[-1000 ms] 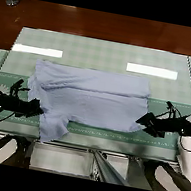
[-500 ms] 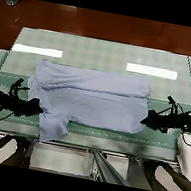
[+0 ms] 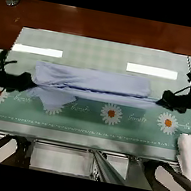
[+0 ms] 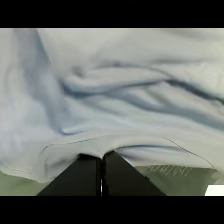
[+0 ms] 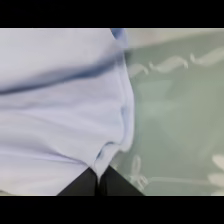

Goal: Fold the shirts.

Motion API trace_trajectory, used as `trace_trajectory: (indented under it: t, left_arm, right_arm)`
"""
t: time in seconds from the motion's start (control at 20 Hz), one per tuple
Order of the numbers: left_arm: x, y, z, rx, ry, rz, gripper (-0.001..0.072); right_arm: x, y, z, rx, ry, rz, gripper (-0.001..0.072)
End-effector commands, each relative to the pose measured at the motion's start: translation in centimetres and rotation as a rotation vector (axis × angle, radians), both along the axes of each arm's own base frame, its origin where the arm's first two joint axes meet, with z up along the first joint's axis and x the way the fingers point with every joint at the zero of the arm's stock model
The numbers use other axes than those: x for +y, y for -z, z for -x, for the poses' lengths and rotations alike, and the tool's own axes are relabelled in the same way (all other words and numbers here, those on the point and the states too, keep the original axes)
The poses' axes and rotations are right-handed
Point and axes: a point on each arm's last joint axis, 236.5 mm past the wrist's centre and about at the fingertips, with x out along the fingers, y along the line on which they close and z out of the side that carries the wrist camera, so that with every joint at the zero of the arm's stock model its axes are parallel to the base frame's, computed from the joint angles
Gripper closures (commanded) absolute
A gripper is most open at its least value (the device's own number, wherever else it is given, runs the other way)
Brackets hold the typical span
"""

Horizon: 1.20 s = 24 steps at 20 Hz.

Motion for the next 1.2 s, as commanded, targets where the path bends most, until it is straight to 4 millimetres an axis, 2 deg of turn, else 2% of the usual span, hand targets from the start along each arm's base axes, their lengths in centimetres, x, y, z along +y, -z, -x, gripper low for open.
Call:
trace_trajectory:
  t: [0.0, 0.2, 0.4, 0.5, 0.6, 0.7, 0.8, 1.0, 1.05, 1.1, 1.15]
  left_arm:
    - [0.1, -0.9, -4.1, -0.041, -0.001, -0.011, 0.0685]
    - [-0.9, 0.9, -8.2, 0.003, 0.053, 0.001, 0.0685]
    - [-0.2, 0.1, -13.1, -0.025, 0.029, 0.009, 0.0685]
    - [-0.1, -0.5, -14.8, -0.036, 0.035, 0.019, 0.0685]
    - [-0.7, 0.0, -15.2, -0.006, 0.071, 0.034, 0.0685]
    - [-1.1, 0.8, -15.3, 0.026, 0.092, 0.046, 0.0685]
    - [-1.1, 1.6, -15.1, 0.046, 0.094, 0.047, 0.0685]
    - [-0.8, 2.0, -14.5, 0.065, 0.120, 0.037, 0.0680]
    - [-0.5, 2.1, -14.1, 0.077, 0.131, 0.038, 0.0575]
    - [-0.1, 2.1, -13.5, 0.096, 0.132, 0.047, 0.0249]
    - [0.6, 2.1, -12.9, 0.117, 0.140, 0.046, 0.0017]
  right_arm:
    - [1.7, -1.6, -4.5, -0.090, 0.009, -0.126, 0.0686]
    - [1.9, 0.7, -7.8, -0.076, 0.060, -0.203, 0.0686]
    - [1.6, 1.5, -9.6, -0.069, 0.061, -0.210, 0.0686]
    - [2.3, 1.8, -10.3, -0.069, 0.042, -0.209, 0.0686]
    - [3.5, 2.4, -10.9, -0.073, 0.014, -0.196, 0.0686]
    - [4.0, 3.1, -12.1, -0.090, 0.042, -0.162, 0.0686]
    - [3.6, 3.7, -12.8, -0.087, 0.094, -0.153, 0.0686]
    - [3.0, 3.8, -12.7, -0.072, 0.121, -0.160, 0.0671]
    - [2.9, 3.8, -12.5, -0.066, 0.119, -0.165, 0.0387]
    - [3.0, 3.7, -12.3, -0.070, 0.086, -0.165, 0.0078]
    - [2.8, 3.5, -11.9, -0.074, 0.046, -0.160, 0.0089]
